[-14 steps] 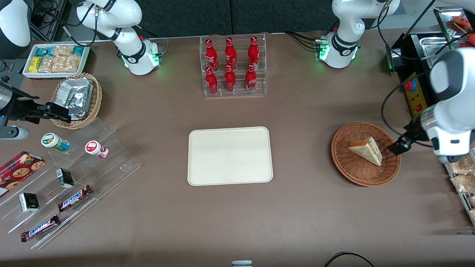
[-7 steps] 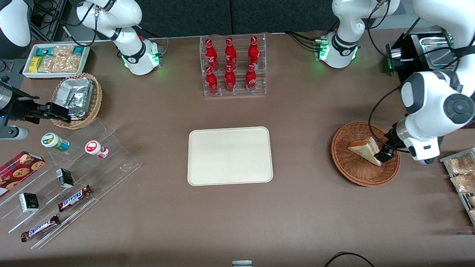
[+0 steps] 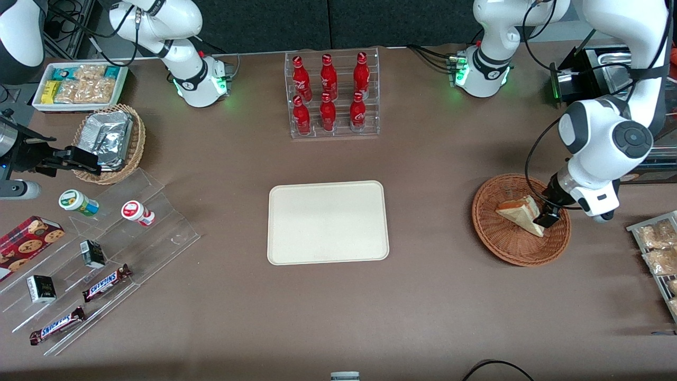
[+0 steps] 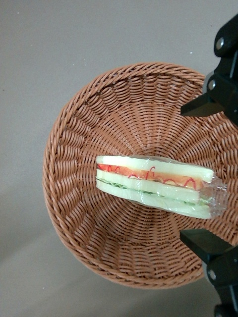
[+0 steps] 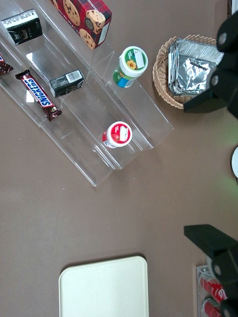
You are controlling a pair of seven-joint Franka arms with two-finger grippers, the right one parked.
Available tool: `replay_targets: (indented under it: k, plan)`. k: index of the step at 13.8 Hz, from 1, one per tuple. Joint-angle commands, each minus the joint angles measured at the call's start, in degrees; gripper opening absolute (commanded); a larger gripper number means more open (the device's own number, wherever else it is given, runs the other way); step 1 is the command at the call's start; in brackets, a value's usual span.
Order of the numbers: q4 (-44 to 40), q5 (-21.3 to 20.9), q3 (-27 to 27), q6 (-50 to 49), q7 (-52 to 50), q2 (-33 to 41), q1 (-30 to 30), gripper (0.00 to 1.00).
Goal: Place sandwich from basket to tray
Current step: 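Close the left gripper on the wrapped sandwich's crust edge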
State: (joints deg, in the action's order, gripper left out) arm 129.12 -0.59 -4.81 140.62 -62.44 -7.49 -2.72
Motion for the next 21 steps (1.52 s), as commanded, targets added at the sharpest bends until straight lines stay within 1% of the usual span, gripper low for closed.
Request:
replay_targets:
  k: [1,7,16,17,18,19,20,21]
  plan:
    - [2.37,-0.38,0.06,2.47,-2.77,1.42,-0.26,1.00]
    - [4.65,-0.64,0.15,5.89,-2.87,-0.77,-0.62,1.00]
    - [4.65,-0.64,0.50,9.24,-2.87,-5.16,-1.58,1.00]
    - [4.56,-0.64,0.59,9.50,-2.87,-5.17,-1.58,0.96]
    - [4.56,-0.64,0.50,9.59,-2.95,-5.17,-1.58,0.81]
    - [4.48,-0.64,0.50,9.50,-2.95,-5.08,-1.58,0.64]
    - [4.48,-0.64,0.50,9.41,-2.95,-5.08,-1.58,0.48]
    - [4.30,-0.64,0.50,9.33,-2.95,-5.08,-1.58,0.35]
